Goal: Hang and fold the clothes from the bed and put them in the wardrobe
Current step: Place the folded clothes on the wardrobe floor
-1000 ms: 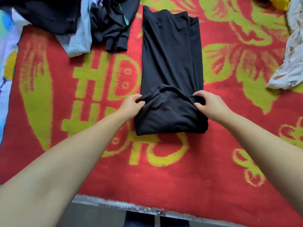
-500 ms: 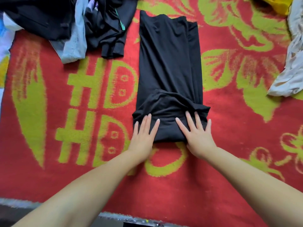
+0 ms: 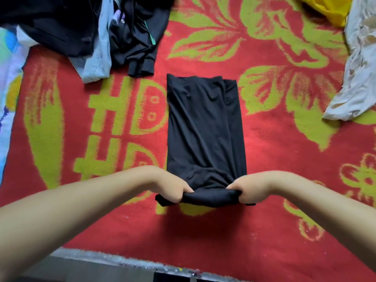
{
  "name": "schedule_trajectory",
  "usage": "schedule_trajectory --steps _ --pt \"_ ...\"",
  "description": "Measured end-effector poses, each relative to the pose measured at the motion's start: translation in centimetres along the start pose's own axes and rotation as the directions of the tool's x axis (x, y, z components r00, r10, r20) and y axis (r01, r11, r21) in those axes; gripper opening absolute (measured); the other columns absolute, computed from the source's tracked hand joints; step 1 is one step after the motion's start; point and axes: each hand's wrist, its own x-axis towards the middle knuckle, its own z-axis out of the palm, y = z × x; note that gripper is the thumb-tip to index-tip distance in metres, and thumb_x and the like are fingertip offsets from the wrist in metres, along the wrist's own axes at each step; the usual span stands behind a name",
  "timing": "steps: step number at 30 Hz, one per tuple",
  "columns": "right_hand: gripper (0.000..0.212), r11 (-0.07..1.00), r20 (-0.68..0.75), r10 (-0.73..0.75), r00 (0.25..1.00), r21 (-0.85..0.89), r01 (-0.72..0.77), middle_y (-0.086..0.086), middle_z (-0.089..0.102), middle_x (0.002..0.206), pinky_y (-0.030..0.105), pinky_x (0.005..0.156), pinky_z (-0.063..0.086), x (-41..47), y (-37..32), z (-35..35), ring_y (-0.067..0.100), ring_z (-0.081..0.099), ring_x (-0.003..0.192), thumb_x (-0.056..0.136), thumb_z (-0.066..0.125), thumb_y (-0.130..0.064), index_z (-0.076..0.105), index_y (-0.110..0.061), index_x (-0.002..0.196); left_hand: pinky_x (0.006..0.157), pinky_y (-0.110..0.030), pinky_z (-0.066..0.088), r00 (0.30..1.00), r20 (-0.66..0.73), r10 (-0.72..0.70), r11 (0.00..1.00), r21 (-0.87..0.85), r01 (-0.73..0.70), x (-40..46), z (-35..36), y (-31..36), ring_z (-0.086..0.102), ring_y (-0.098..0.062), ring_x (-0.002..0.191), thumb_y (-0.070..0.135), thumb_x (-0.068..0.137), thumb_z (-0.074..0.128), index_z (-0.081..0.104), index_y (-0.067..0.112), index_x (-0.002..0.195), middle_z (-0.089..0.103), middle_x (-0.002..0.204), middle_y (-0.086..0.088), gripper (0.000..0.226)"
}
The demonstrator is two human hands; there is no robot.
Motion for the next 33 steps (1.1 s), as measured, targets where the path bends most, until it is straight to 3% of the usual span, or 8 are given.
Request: schedule_trajectory --steps 3,6,11,15,18,23,29,33 --pt "0.021 0.997 -0.145 0.004 0.989 0.074 0.007 -0.006 0.057 0.069 0.019 0.054 0.040 -0.4 2.0 -3.1 0.012 0.054 0.062 0.078 0.048 -0.003 0.050 -0.022 0.072 0.043 -0.021 0.030 0.997 -0.080 -0.022 0.998 0.049 0.026 -0.3 -3.6 -1.0 0.038 -0.005 0.043 -0.005 0.075 0.042 0.048 0.016 0.073 0.041 0.059 0.004 0.021" --pt "0.020 0.992 -0.498 0.075 0.864 0.126 -0.013 0.000 0.064 0.094 0.022 0.069 0.036 1.1 4.6 -5.6 0.016 0.058 0.089 0.083 0.057 -0.007 0.065 -0.015 0.099 0.061 -0.023 0.039 0.935 -0.339 -0.103 0.993 -0.086 0.078 0.0 -7.6 -3.4 0.051 -0.011 0.066 -0.002 0.076 0.049 0.059 0.019 0.076 0.055 0.071 0.003 0.023" --pt "0.041 0.937 -0.835 0.314 0.453 0.349 -0.005 0.013 0.055 0.127 0.038 0.100 0.039 4.2 6.0 -5.1 0.030 0.049 0.120 0.094 0.054 -0.017 0.049 -0.011 0.135 0.101 -0.041 0.037 0.390 -0.872 -0.297 0.942 -0.201 0.268 2.9 -7.3 -5.0 0.050 -0.029 0.118 0.009 0.089 0.047 0.053 0.014 0.129 0.056 0.125 -0.010 0.040" --pt "0.051 0.995 -0.984 0.096 0.150 0.097 -0.004 0.016 0.045 0.143 0.054 0.109 0.028 5.1 3.7 -1.2 0.034 0.039 0.136 0.090 0.053 -0.022 0.048 -0.008 0.138 0.111 -0.058 0.021 0.162 -0.983 0.086 0.916 0.142 0.375 5.3 -1.4 -3.3 0.035 -0.027 0.139 0.036 0.091 0.043 0.039 0.011 0.145 0.038 0.150 -0.013 0.060" --pt "0.064 0.972 -0.933 -0.081 0.352 -0.151 -0.177 0.016 0.027 0.155 0.066 0.108 0.019 6.6 2.3 2.7 0.035 0.021 0.144 0.089 0.047 -0.044 0.037 -0.017 0.147 0.111 -0.063 0.017 0.323 -0.932 0.164 0.898 0.277 0.341 7.7 2.9 -2.1 0.017 -0.029 0.145 0.055 0.089 0.031 0.021 0.017 0.150 0.018 0.157 -0.016 0.073" --pt "0.104 0.916 -0.734 0.050 0.677 -0.236 -0.323 0.011 -0.025 0.157 0.069 0.108 -0.009 8.7 5.1 3.5 0.030 -0.030 0.141 0.081 0.043 -0.072 -0.031 -0.029 0.140 0.110 -0.058 -0.017 0.547 -0.834 -0.071 0.880 0.205 0.427 10.5 3.4 -3.2 -0.040 -0.025 0.135 0.069 0.082 0.043 -0.033 0.026 0.143 -0.045 0.144 -0.013 0.106" --pt "0.071 0.836 -0.711 0.079 0.699 -0.335 -0.435 0.022 -0.008 0.158 0.060 0.112 -0.008 7.3 3.1 2.6 0.038 -0.005 0.146 0.099 0.031 -0.015 -0.018 -0.016 0.150 0.116 -0.052 -0.001 0.610 -0.784 -0.111 0.846 0.247 0.472 8.0 2.4 -2.1 -0.021 -0.035 0.143 -0.005 0.087 0.045 -0.032 0.020 0.143 -0.025 0.153 -0.025 0.098" --pt "0.067 0.826 -0.503 0.101 0.858 -0.438 -0.354 0.024 0.005 0.157 0.052 0.117 0.010 4.9 1.2 1.2 0.039 0.010 0.145 0.097 0.033 -0.007 -0.003 -0.013 0.153 0.119 -0.047 0.008 0.834 -0.521 -0.184 0.904 0.242 0.351 5.1 1.6 -0.4 -0.013 -0.036 0.145 -0.012 0.084 0.038 -0.018 0.020 0.150 -0.019 0.155 -0.025 0.093"
